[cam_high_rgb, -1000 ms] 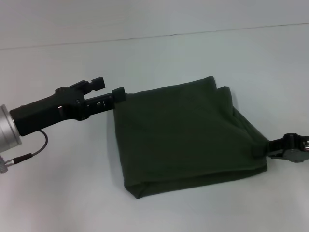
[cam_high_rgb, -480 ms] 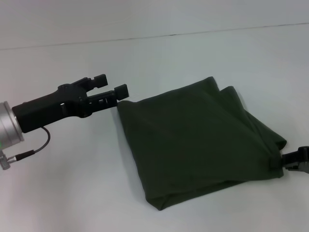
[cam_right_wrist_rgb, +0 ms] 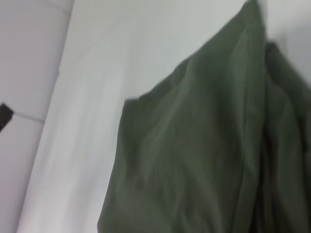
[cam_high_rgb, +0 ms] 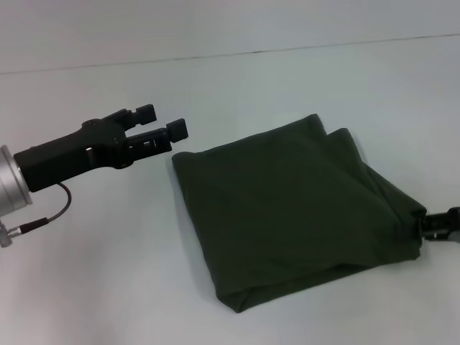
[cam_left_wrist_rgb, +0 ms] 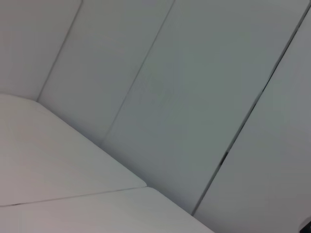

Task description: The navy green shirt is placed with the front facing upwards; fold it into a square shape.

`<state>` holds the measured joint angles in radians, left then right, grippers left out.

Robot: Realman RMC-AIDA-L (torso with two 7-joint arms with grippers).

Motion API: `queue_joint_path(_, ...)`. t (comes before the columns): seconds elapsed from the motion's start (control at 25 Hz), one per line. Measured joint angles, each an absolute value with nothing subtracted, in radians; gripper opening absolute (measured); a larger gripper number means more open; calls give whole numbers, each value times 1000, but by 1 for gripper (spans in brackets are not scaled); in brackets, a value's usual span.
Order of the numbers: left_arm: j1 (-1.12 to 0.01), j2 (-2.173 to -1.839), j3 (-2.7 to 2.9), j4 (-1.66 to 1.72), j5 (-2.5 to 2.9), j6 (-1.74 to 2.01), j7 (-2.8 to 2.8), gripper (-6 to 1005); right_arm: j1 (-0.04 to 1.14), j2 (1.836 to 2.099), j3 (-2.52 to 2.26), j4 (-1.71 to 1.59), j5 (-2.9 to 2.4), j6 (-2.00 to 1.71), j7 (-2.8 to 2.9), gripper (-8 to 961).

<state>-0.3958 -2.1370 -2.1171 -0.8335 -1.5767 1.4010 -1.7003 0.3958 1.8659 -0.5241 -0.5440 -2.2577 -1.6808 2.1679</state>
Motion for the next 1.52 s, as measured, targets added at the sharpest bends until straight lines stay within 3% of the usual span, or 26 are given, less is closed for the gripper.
queue_joint_path(0.4, -395, -2135, -2122, -830, -1563, 1402, -1699, 962, 375, 1876, -278, -619, -2240, -1728, 2081, 422)
queue_joint_path(0.6, -397, -2138, -2119, -829, -1534, 1405, -1696, 962, 394, 1885, -269, -616, -2216, -1706, 2060, 624)
queue_joint_path(1.52, -407, -2139, -2120, -824, -1493, 1405, -1671, 962, 582, 1963, -554, -540, -2221, -1239, 2193, 609)
